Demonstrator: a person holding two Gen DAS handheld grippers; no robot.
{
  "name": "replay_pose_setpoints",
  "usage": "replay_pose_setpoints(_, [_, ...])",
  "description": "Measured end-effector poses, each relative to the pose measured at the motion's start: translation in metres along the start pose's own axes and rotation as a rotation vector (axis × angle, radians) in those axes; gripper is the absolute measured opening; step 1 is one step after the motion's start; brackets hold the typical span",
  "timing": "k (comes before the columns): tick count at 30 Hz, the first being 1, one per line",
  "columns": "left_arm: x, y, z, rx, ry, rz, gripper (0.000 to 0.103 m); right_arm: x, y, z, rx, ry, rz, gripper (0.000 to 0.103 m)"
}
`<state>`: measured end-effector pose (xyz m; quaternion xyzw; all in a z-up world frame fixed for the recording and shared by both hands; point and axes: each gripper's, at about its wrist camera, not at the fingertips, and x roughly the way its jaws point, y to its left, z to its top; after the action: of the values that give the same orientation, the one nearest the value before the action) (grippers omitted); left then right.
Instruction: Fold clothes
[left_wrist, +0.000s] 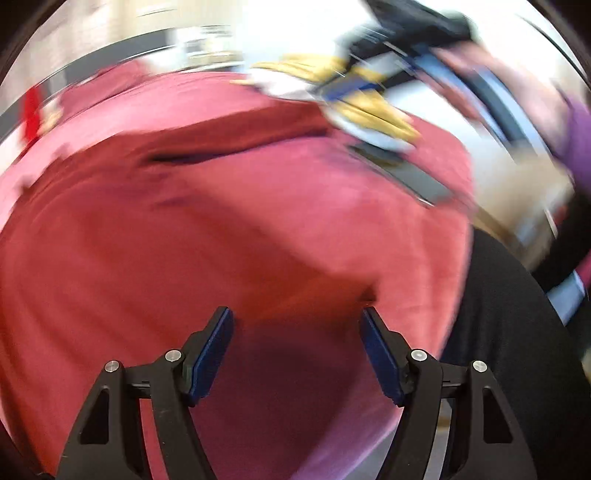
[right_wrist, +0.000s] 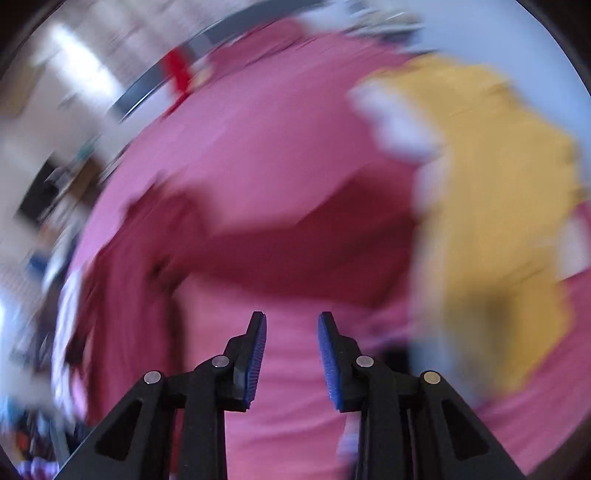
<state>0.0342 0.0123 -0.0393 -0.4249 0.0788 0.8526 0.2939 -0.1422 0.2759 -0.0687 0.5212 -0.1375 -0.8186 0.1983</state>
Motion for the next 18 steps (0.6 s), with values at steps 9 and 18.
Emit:
replay_pose_setpoints(9, [-0.062, 0.153, -0.068, -0.452, -0.029, 0.381, 0.072, 0.118, 0.159, -0.114, -0.251, 0.235, 0.205, 0.03])
replay_pose_setpoints(18, [-0.074, 0.167, -0.095, -0.517, -0.072, 0.305, 0.074, 0.071, 0.169, -0.108, -0.309, 0.041, 0.06, 0.034])
